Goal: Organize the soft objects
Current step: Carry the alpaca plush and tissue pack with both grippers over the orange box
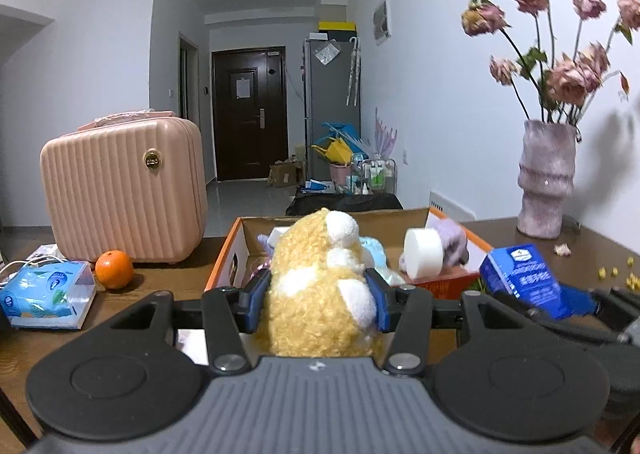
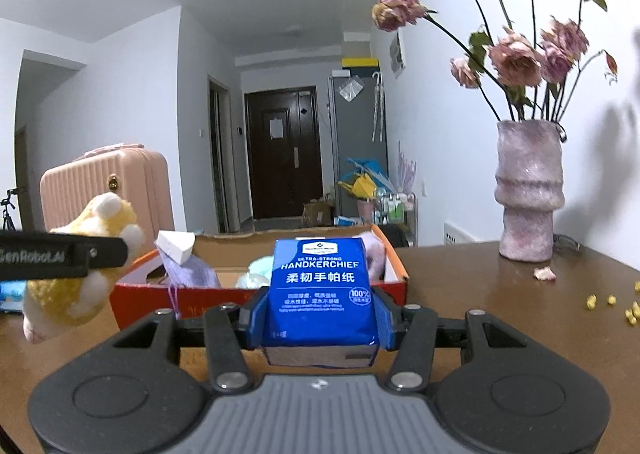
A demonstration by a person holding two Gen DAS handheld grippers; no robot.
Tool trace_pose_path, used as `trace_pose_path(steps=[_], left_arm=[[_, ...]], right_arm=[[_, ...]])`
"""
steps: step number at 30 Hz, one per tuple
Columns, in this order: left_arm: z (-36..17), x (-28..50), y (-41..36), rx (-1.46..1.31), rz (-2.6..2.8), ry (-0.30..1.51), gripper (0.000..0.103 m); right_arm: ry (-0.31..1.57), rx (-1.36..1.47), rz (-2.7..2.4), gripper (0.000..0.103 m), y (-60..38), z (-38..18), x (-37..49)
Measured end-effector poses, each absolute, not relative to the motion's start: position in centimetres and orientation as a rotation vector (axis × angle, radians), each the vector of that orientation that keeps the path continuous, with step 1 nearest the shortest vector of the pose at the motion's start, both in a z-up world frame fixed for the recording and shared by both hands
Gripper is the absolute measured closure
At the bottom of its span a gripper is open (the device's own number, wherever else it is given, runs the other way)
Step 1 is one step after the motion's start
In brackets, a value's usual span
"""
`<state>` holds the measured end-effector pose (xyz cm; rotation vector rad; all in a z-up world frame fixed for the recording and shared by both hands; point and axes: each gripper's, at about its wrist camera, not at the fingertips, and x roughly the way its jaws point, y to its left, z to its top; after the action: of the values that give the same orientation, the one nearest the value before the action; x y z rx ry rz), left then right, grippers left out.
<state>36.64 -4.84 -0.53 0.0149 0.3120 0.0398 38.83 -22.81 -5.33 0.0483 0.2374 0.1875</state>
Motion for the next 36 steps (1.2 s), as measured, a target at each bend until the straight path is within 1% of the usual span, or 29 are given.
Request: trace_pose_path(steps=[11,36], left_arm=[[0.6,39.8,-4.2,-0.026,0.075,0.269,0.052],[-0.7,48.1,-3.9,0.006,0.101,0.267,0.052]], right_arm=[[0.213,0.054,0.206,0.052,-20.1,-5.3,42.3],[0.232,0.038,0.23,0.052,-17.7,-6.0,50.3]])
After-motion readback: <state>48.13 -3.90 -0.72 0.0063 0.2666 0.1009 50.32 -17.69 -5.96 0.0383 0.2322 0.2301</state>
